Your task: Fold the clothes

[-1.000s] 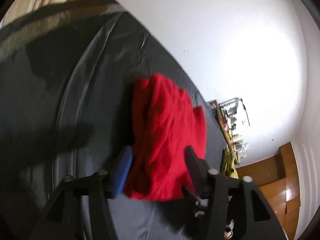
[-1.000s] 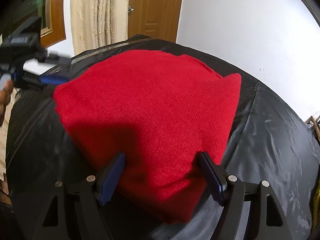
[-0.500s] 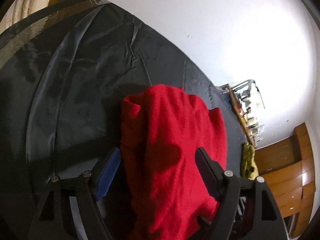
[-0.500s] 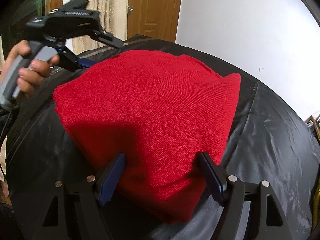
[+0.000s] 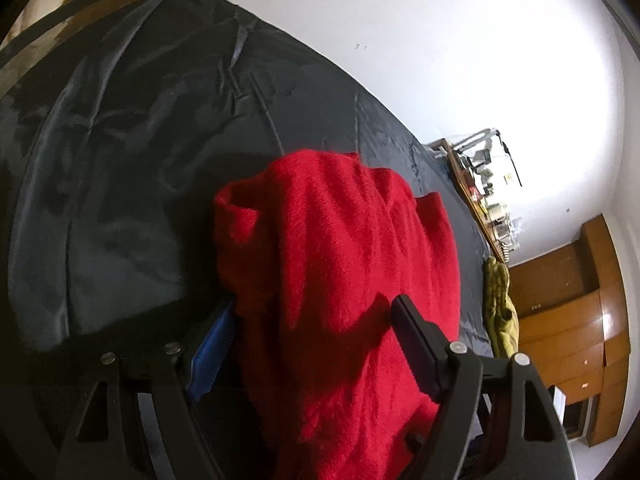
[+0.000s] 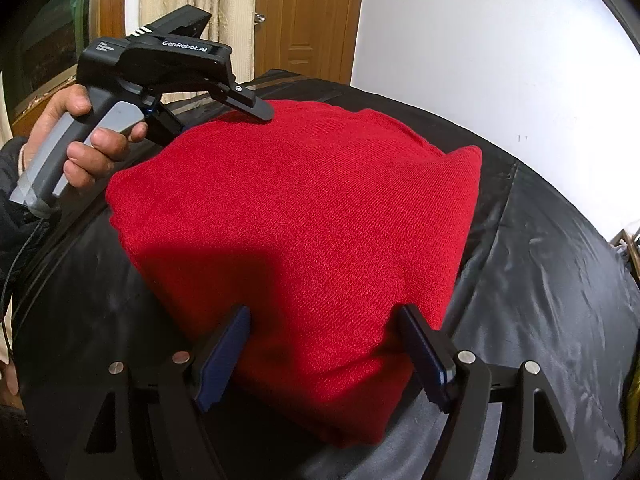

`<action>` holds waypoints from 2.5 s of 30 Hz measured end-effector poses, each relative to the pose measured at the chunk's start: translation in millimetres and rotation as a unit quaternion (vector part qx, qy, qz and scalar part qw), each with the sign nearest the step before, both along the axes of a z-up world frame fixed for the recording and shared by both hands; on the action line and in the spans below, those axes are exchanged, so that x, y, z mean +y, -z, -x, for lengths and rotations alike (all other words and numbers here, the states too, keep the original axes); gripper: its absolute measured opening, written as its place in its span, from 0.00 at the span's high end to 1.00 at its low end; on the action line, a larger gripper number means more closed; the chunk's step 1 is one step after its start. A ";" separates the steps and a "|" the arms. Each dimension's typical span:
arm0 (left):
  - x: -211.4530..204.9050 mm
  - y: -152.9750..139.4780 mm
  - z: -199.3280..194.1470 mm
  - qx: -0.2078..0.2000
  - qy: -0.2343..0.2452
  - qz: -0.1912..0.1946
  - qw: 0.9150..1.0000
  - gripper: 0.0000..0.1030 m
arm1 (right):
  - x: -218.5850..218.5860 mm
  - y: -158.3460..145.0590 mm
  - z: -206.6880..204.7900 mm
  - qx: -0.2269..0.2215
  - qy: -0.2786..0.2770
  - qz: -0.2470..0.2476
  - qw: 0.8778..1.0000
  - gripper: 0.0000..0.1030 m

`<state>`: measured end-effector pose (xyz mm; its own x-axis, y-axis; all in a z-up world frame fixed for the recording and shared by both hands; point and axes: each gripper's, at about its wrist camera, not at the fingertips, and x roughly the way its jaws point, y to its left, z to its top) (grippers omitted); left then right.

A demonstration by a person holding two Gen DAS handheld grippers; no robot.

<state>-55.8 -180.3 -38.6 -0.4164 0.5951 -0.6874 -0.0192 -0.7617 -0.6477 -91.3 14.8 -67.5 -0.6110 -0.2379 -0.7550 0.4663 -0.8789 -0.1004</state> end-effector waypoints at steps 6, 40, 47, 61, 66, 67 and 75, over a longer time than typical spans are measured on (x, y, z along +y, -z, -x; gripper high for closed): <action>-1.3 -3.7 5.5 0.011 -0.003 0.020 1.000 0.21 | 0.2 0.0 1.6 -0.001 0.000 0.003 1.000 0.22; 25.4 -3.9 7.7 0.052 0.092 0.021 0.994 0.06 | 77.9 3.5 105.2 -0.123 0.084 0.266 0.952 0.22; 28.2 -2.2 5.2 0.052 0.089 0.044 0.994 0.41 | 65.5 4.6 117.1 -0.124 0.054 0.264 0.955 0.22; 40.8 -17.6 -13.9 0.069 0.079 0.064 0.992 0.58 | 53.5 -8.8 96.3 -0.065 0.047 0.252 0.964 0.64; 53.9 -29.5 -23.8 0.077 0.087 0.063 0.991 0.59 | 54.8 -21.3 76.3 -0.040 0.047 0.242 0.968 0.66; 57.2 -32.4 -25.9 0.079 0.090 0.063 0.991 0.59 | 56.4 -23.2 72.4 -0.037 0.048 0.242 0.968 0.67; 103.4 -59.2 -37.9 0.099 0.120 0.064 0.986 0.59 | 86.3 -45.4 41.9 0.002 0.074 0.240 0.968 0.67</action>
